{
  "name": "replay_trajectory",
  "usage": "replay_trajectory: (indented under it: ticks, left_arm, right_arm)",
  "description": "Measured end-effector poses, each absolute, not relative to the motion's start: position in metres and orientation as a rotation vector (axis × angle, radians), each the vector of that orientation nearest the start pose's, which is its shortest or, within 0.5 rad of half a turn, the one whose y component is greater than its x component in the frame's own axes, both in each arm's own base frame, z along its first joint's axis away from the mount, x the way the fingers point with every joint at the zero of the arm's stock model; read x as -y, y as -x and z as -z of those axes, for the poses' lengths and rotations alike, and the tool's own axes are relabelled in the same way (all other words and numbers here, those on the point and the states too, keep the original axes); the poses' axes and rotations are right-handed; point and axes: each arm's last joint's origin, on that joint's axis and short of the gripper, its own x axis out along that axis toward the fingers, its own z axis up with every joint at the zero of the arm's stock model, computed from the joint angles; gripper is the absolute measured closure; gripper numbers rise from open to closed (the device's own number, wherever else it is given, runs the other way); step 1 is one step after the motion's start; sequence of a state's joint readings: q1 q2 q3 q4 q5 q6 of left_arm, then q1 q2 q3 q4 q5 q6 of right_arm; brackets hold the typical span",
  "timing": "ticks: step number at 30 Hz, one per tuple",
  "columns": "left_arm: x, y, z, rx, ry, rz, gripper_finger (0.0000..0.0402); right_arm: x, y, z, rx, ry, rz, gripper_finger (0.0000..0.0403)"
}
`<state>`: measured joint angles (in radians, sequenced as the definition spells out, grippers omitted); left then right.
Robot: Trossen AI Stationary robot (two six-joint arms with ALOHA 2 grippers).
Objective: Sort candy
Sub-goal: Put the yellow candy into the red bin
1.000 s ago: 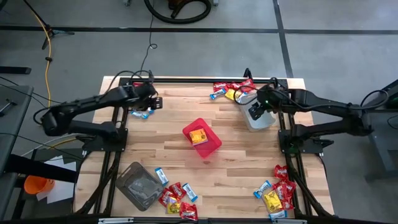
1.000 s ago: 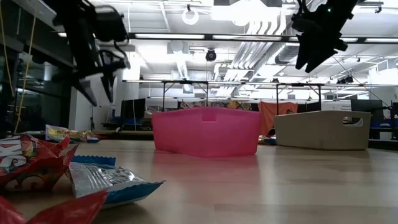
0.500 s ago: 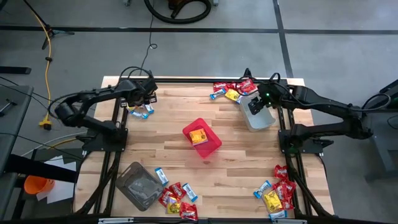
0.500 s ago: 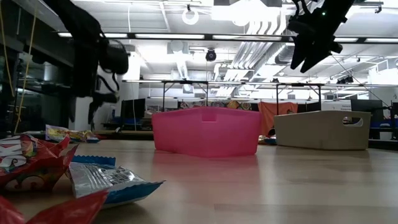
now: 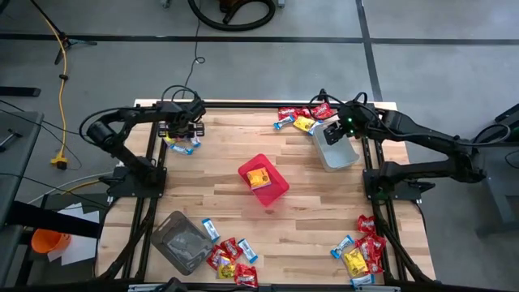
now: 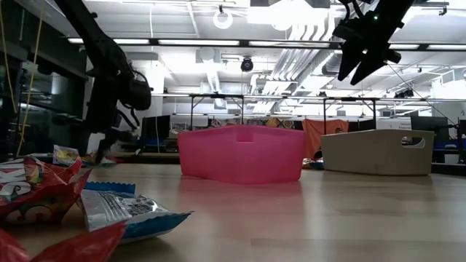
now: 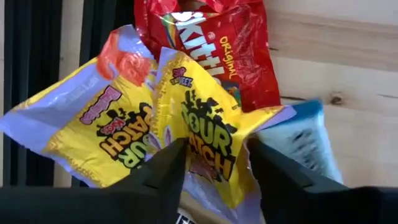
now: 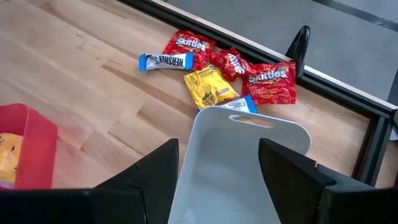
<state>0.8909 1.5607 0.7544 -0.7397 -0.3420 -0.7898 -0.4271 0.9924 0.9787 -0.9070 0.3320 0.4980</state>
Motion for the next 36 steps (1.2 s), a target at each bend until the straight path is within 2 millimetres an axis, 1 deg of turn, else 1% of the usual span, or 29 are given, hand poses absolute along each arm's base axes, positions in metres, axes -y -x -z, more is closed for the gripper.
replay_trajectory:
  ticks: [2,4,5,6,9,13,15,17,20,22,25,28,30,33,36]
  left_arm:
    - [-0.186,-0.138,-0.141,-1.124,0.974,-1.553,0.0312]
    - [-0.185,-0.138,-0.148,-1.097,0.967,-1.531,0.0367]
    - [-0.184,-0.137,-0.153,-1.075,0.963,-1.521,0.0382]
    - [-0.182,-0.136,-0.159,-1.043,0.961,-1.515,0.0388]
    - [-0.176,-0.131,-0.184,-0.934,0.93,-1.482,0.0382]
    - [-0.157,-0.126,-0.221,-0.752,0.889,-1.353,0.0396]
    - [-0.144,-0.129,-0.238,-0.655,0.867,-1.209,0.0396]
    - [-0.131,-0.138,-0.254,-0.566,0.825,-1.005,0.0397]
    - [-0.108,-0.158,-0.273,-0.451,0.761,-0.709,0.0399]
    - [-0.09,-0.174,-0.281,-0.407,0.71,-0.553,0.0399]
    - [-0.058,-0.202,-0.279,-0.43,0.596,-0.366,0.04]
    - [-0.026,-0.228,-0.264,-0.516,0.477,-0.245,0.04]
    - [-0.008,-0.245,-0.253,-0.54,0.428,-0.177,0.0399]
    - [0.009,-0.267,-0.239,-0.526,0.384,-0.101,0.0391]
    - [0.017,-0.287,-0.23,-0.546,0.336,-0.071,0.0379]
  right_arm:
    - [0.083,-0.159,-0.305,-0.747,-0.483,0.925,0.0187]
    - [0.083,-0.159,-0.305,-0.747,-0.483,0.925,0.0187]
    - [0.083,-0.159,-0.305,-0.747,-0.483,0.925,0.0187]
    - [0.083,-0.159,-0.305,-0.747,-0.483,0.925,0.0187]
    - [0.083,-0.159,-0.305,-0.747,-0.483,0.925,0.0187]
    - [0.083,-0.159,-0.305,-0.747,-0.482,0.925,0.0187]
    - [0.083,-0.159,-0.305,-0.747,-0.483,0.925,0.0187]
    - [0.083,-0.159,-0.305,-0.747,-0.483,0.925,0.0187]
    - [0.083,-0.159,-0.305,-0.75,-0.478,0.923,0.0187]
    - [0.083,-0.159,-0.305,-0.75,-0.478,0.923,0.0187]
    - [0.083,-0.159,-0.305,-0.75,-0.477,0.923,0.0187]
    - [0.083,-0.159,-0.305,-0.753,-0.48,0.914,0.0187]
    - [0.082,-0.159,-0.305,-0.754,-0.484,0.907,0.0187]
    - [0.082,-0.16,-0.305,-0.756,-0.492,0.893,0.0187]
    - [0.082,-0.16,-0.305,-0.76,-0.502,0.875,0.0187]
